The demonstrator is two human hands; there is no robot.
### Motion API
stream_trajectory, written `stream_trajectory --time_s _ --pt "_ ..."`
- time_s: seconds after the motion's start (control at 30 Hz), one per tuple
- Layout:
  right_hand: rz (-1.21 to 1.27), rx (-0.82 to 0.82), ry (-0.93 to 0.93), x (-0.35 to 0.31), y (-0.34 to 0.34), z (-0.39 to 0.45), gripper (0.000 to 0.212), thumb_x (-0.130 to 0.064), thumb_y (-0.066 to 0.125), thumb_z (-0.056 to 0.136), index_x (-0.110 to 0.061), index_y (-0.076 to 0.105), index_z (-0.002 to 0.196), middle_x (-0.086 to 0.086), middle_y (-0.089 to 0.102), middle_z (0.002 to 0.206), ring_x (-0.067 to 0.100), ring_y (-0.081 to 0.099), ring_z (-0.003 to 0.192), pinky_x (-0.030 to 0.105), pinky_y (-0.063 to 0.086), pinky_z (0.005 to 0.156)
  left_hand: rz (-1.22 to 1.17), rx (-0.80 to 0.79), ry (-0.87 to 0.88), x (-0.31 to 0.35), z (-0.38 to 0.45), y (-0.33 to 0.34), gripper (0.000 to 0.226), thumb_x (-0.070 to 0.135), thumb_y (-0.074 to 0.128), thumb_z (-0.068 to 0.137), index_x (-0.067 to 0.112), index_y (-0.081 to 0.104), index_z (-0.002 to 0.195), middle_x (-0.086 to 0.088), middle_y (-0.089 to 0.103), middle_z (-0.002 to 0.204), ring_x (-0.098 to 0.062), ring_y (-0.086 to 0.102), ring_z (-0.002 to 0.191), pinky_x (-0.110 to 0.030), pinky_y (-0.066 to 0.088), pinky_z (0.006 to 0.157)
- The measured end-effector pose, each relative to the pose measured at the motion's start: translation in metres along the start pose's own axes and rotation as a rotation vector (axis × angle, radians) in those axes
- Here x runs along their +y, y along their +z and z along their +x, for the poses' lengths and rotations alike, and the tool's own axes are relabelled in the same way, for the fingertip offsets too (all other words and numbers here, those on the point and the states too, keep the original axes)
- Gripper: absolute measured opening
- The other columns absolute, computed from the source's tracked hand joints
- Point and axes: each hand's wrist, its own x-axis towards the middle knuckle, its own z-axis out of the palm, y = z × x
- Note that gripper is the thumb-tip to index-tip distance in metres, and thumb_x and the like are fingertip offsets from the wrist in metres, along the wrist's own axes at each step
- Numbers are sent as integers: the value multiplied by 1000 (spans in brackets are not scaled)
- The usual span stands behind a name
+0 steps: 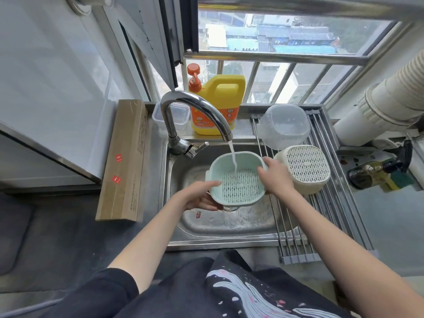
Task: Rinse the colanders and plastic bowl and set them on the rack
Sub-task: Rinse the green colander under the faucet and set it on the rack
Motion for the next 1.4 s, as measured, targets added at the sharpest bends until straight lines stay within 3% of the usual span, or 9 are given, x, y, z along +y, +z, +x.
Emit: stream_trajectory --time_s 0.13,0.23,0.47,0.6,0.77,0.87,0.97,1.23,1.4 --pt "25 -35 20 2 2 -9 35 -24 46 94 -17 59 125 10 67 108 23 59 80 25 44 53 -11 -60 -117 3 -5 -7 94 79 31 81 0 48 129 -30 64 109 -35 71 83 -37 61 67" --pt "176 -15 31 10 5 -11 31 -30 49 94 -25 60 123 3 68 107 23 63 96 37 53 75 -119 -93 -98 7 -7 -11 109 86 11 75 1 45 134 -34 56 123 -41 64 103 -43 58 79" --pt "807 -260 74 12 -7 -24 50 0 41 92 -22 50 136 -8 54 127 23 49 121 36 48 87 -124 -51 21 21 -9 1 87 81 4 80 27 48 131 -13 56 131 -38 53 120 -51 35 103" --pt "1345 -400 244 21 -10 -31 47 -25 22 96 -15 51 132 6 57 132 23 53 106 37 51 71 -73 65 240 24 -18 22 63 73 23 88 28 60 111 -3 67 98 -17 64 84 -28 50 73" --pt "1142 -441 389 32 14 -30 77 -80 15 83 -33 36 141 9 63 111 23 58 84 32 41 66 197 254 682 18 -11 33 65 71 45 68 27 58 114 0 62 115 -17 58 102 -35 46 88" --pt "1192 -492 449 31 22 -25 76 -79 34 81 -24 49 132 14 65 110 31 63 98 58 48 88 362 295 911 23 -19 33 59 59 44 74 23 55 119 -1 61 112 -18 58 100 -28 46 81" --pt "1228 -524 397 23 18 -18 61 -56 54 83 -13 52 127 16 61 103 29 64 85 48 51 82 559 319 1029 22 -15 26 62 56 40 79 18 53 126 -4 57 120 -17 50 109 -32 41 89" --pt "887 -249 -4 20 8 4 103 -47 70 58 -33 22 148 1 18 157 16 21 142 42 24 114 197 224 531 22 -10 26 77 69 33 87 28 20 151 3 25 157 -21 21 144 -48 15 118" --pt "917 -294 98 20 28 7 106 -51 72 66 -36 9 150 1 40 138 19 50 121 34 43 98 329 322 648 19 7 19 69 54 39 88 23 30 148 1 42 148 -18 39 135 -46 30 113"
